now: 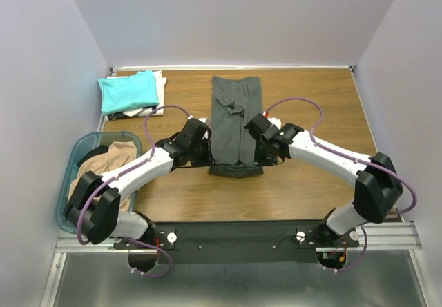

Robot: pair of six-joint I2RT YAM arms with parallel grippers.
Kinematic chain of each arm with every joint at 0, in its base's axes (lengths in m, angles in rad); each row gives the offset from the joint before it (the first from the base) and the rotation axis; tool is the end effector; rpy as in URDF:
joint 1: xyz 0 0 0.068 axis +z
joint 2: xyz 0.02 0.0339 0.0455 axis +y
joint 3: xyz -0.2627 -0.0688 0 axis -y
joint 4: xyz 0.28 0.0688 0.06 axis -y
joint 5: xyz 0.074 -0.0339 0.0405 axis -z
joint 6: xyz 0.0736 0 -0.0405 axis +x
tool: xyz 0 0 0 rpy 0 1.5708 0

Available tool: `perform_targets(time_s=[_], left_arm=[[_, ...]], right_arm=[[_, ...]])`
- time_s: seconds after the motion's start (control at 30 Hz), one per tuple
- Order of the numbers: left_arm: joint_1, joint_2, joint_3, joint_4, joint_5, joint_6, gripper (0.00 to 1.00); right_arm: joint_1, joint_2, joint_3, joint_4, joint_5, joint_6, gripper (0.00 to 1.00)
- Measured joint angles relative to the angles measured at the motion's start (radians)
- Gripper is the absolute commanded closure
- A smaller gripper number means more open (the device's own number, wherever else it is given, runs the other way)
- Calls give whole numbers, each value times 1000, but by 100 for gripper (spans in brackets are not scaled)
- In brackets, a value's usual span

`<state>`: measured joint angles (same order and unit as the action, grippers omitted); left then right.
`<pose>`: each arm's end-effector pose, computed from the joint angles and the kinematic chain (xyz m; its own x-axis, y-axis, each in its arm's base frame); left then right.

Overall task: Fold and stack the t-shirts
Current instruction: Fold the tshirt

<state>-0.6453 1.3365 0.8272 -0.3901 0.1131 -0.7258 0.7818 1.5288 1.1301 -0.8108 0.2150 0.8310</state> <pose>0.2541 -0.2017 0.1697 -0.9017 -0.1466 -0.4066 0.0738 0.8747 -0.4790 0.2537 0.2297 0.1861 -0.9164 0.1070 -0.3857 0.0624 0.9900 0.1265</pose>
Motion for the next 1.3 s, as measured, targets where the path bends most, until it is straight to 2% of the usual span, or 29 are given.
perform_targets(time_s=[0.3, 0.8, 1.13, 1.2, 1.23, 1.27, 1.3], left_arm=[[90, 145, 125, 43, 5, 77, 100], [216, 485, 465, 97, 56, 185, 100], [259, 606, 557, 110, 98, 210, 100], [265, 628, 569, 114, 106, 214, 80], [267, 639, 573, 118, 108, 218, 70], [268, 648, 576, 119, 109, 224, 59], [269, 654, 580, 119, 109, 222, 48]], right_arm=[[-103, 156, 167, 6, 73, -92, 100], [-237, 435, 480, 35, 110, -272, 100], [-277, 588, 647, 42, 110, -354, 100], [-282, 607, 668, 43, 110, -362, 97], [-283, 615, 674, 43, 110, -364, 92], [-286, 624, 683, 43, 109, -366, 72], [-287, 632, 689, 43, 109, -370, 60]])
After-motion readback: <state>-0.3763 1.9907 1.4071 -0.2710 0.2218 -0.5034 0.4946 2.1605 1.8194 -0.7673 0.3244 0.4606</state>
